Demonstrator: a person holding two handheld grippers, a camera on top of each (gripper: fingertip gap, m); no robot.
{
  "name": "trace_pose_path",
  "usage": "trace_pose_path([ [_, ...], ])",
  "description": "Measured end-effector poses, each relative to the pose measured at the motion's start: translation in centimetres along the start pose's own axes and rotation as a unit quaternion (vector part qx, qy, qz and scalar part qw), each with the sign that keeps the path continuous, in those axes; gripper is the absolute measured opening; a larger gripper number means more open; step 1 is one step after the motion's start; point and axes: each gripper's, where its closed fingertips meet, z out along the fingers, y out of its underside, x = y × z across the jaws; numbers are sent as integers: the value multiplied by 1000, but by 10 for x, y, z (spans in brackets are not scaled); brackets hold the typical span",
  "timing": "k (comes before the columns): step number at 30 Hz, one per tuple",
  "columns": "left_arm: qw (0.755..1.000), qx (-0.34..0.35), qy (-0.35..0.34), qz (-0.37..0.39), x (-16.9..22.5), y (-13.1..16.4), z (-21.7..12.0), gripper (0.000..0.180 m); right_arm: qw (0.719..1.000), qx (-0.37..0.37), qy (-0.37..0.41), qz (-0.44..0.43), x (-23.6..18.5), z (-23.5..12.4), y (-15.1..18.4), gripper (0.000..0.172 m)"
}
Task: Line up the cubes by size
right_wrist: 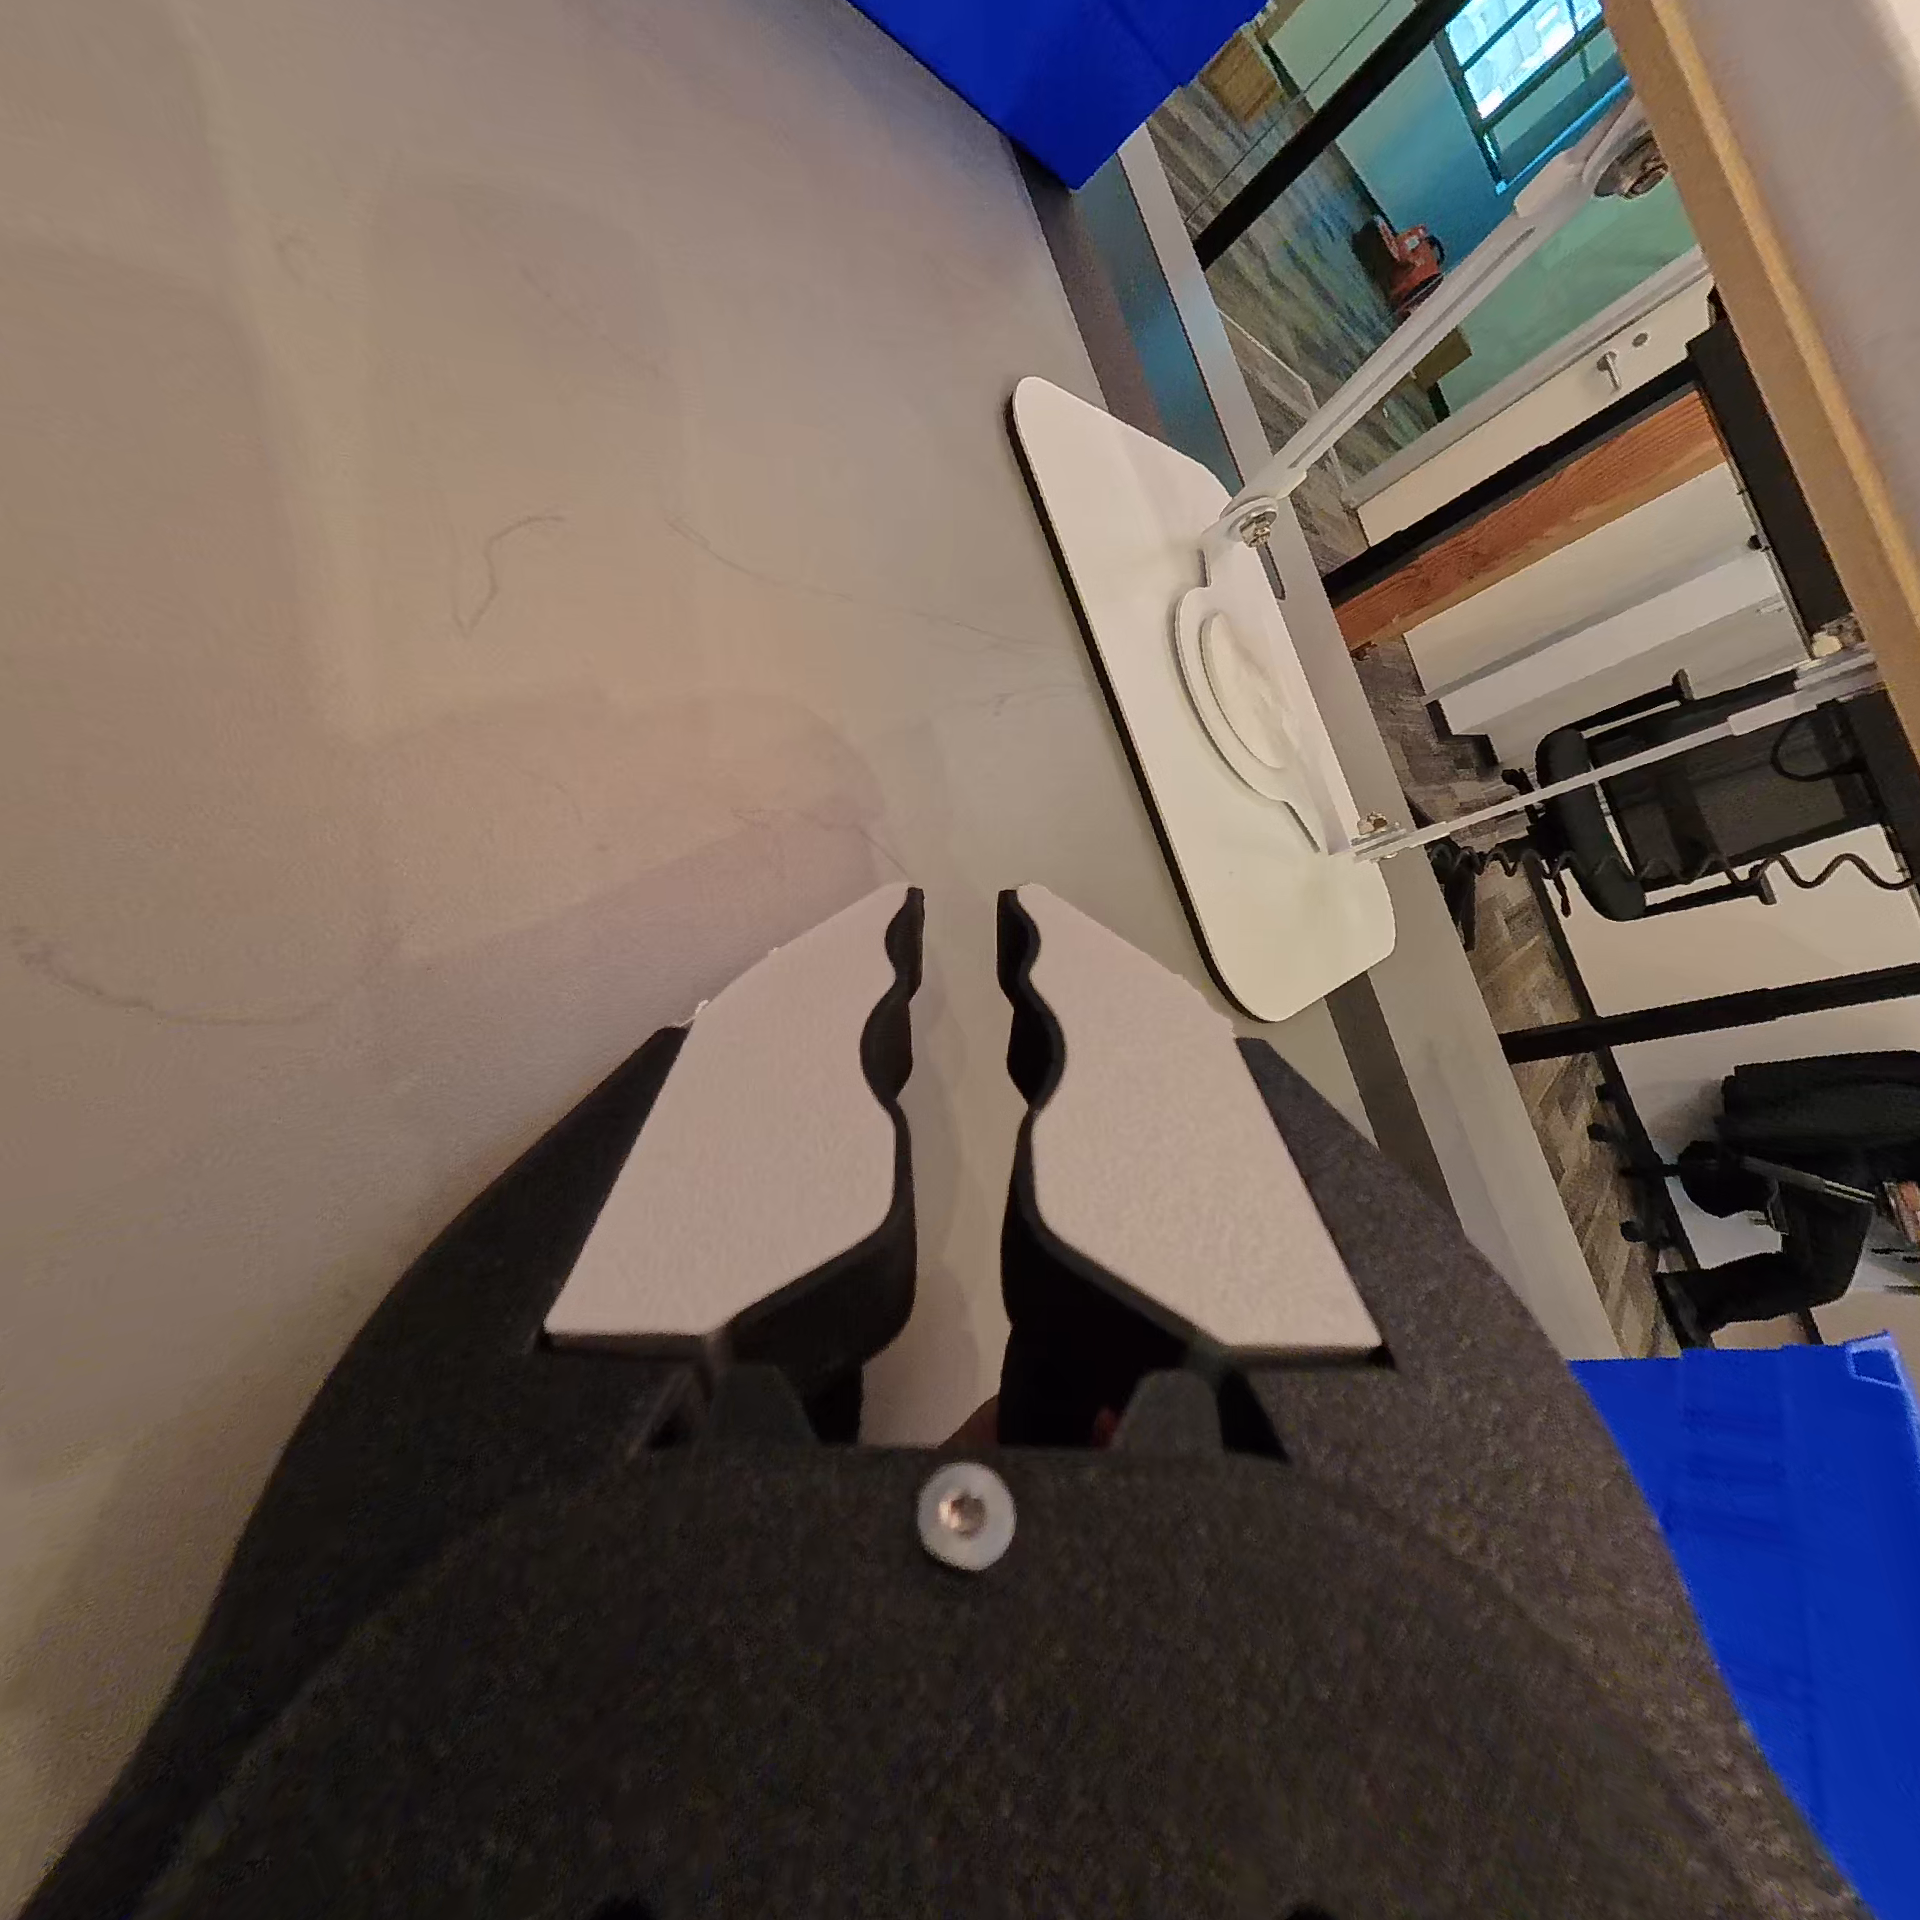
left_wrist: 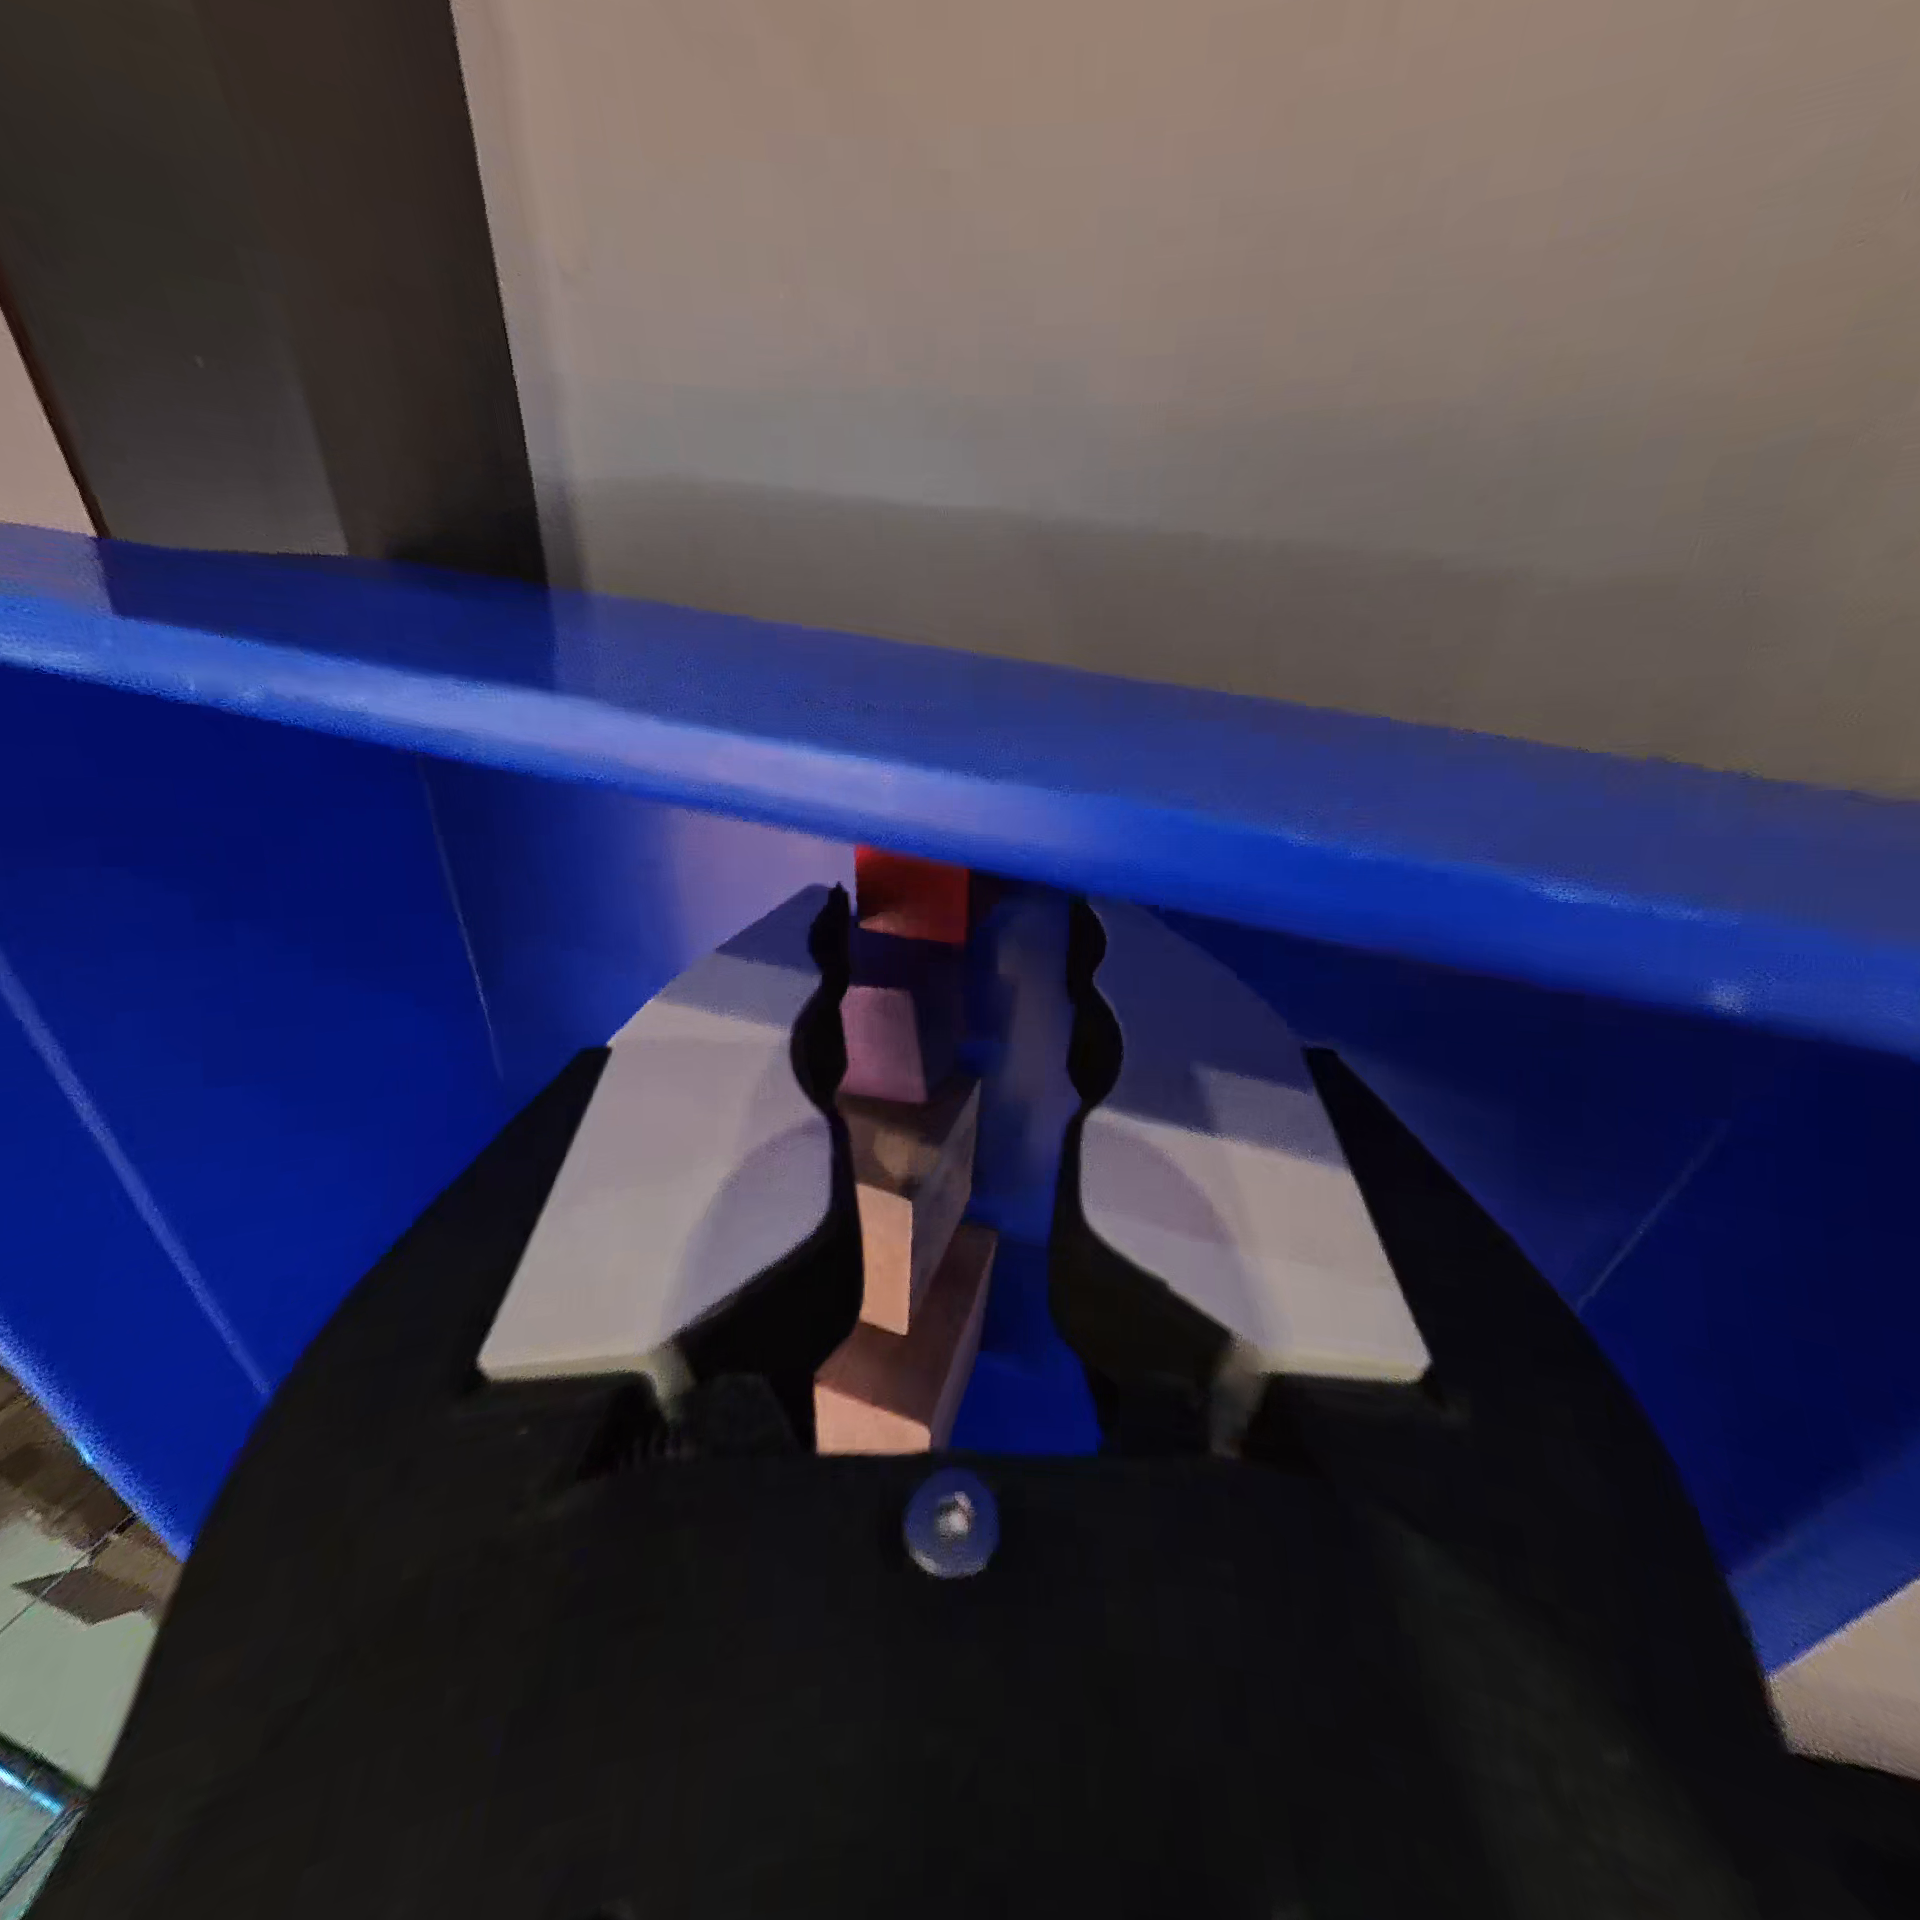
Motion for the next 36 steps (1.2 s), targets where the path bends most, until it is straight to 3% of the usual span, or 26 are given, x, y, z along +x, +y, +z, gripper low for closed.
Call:
trace_pose_path([
  [4,1000,3,4,-3,0,-3,5,25,1000,0,0,-1,0,0,0,13],
  [13,998,12,-43,-45,-13,2,-7,24,1000,0,0,-2,0,0,0,12],
  [18,984,90,-96,-124,-16,8,-52,23,1000,8,-3,8,1,-2,-2,20],
  [22,952,186,-179,-165,-14,3,-118,23,998,38,-4,40,9,-3,-10,25],
  [27,917,288,-245,-130,7,-53,-189,22,991,106,-12,81,29,-3,-45,26],
  [32,882,376,-277,-68,23,-137,-239,22,975,212,35,64,90,-28,-136,25],
  [36,847,455,-273,-23,40,-188,-271,22,948,310,16,68,130,-69,-206,25],
])
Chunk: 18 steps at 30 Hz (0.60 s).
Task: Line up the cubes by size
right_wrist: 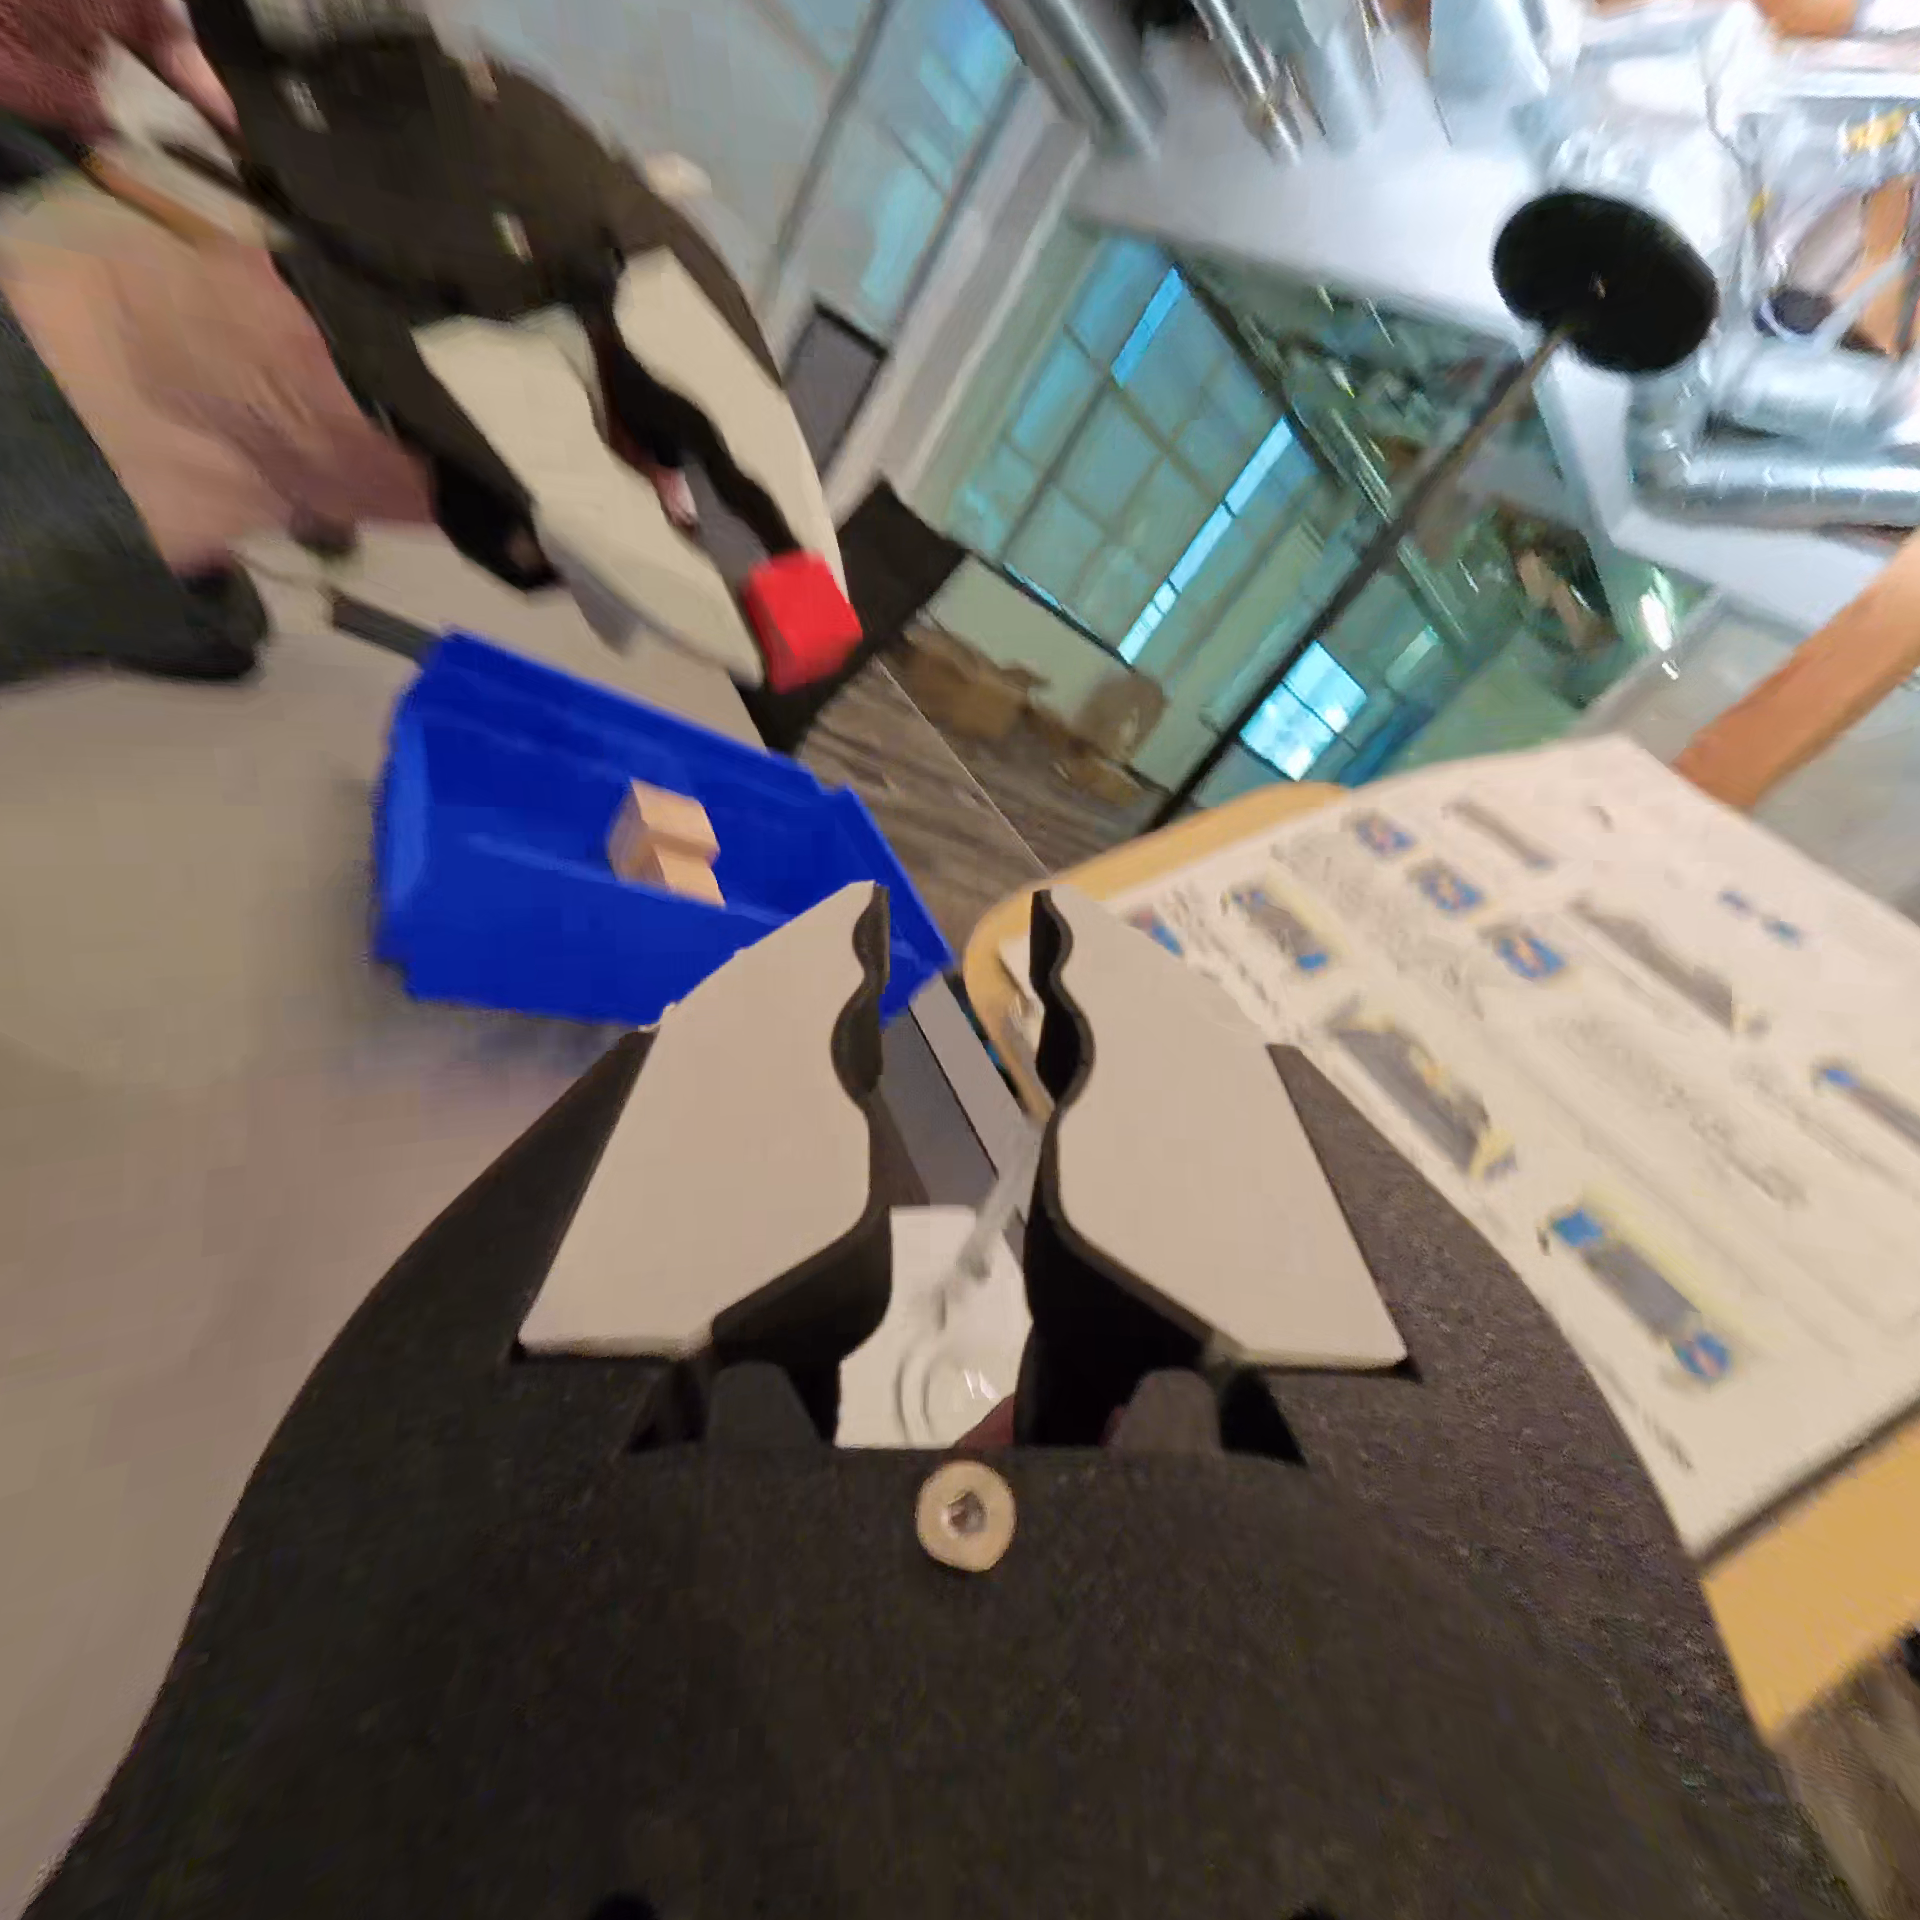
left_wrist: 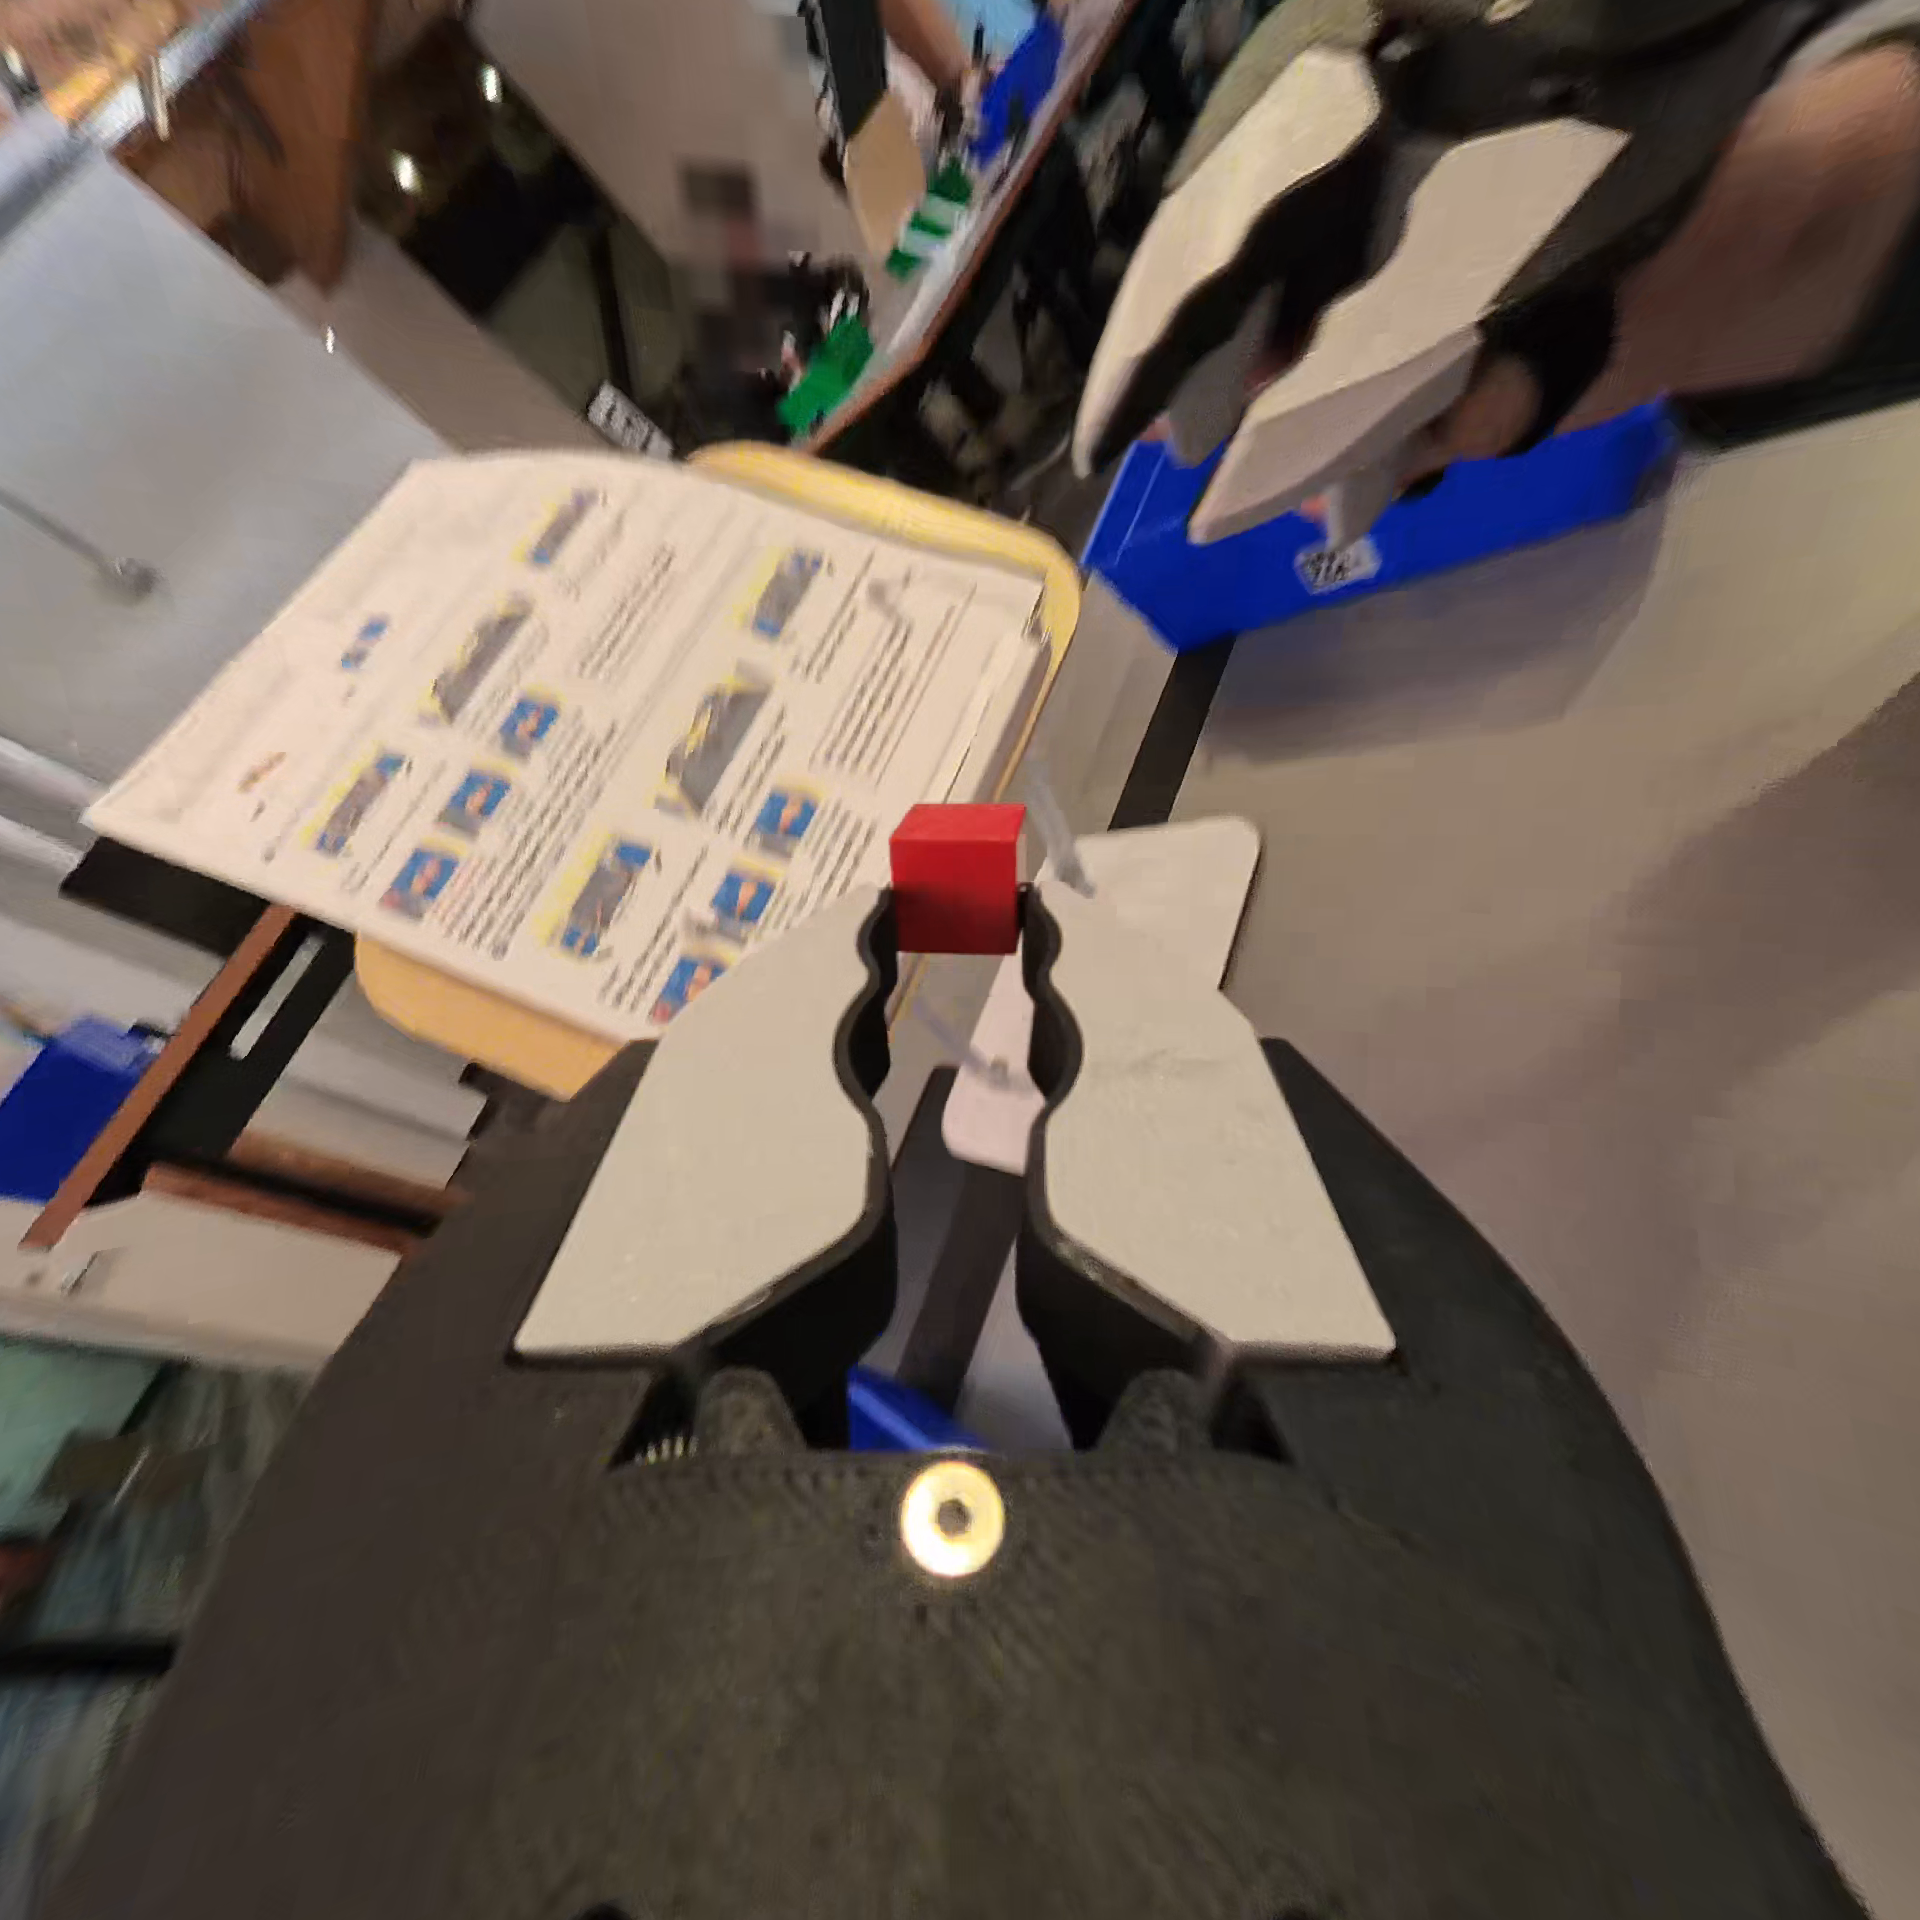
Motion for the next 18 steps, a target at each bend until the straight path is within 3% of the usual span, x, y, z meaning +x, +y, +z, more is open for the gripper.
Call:
trace_pose_path([
  [5,998,64,5,0,2,-44,10,22,993,100,-57,-13,0,-17,-57,26],
  [8,994,104,38,1,16,-62,20,22,992,107,-68,-16,-3,-25,-60,28],
  [18,987,128,96,9,44,-77,33,21,986,125,-106,-29,-18,-33,-70,31],
])
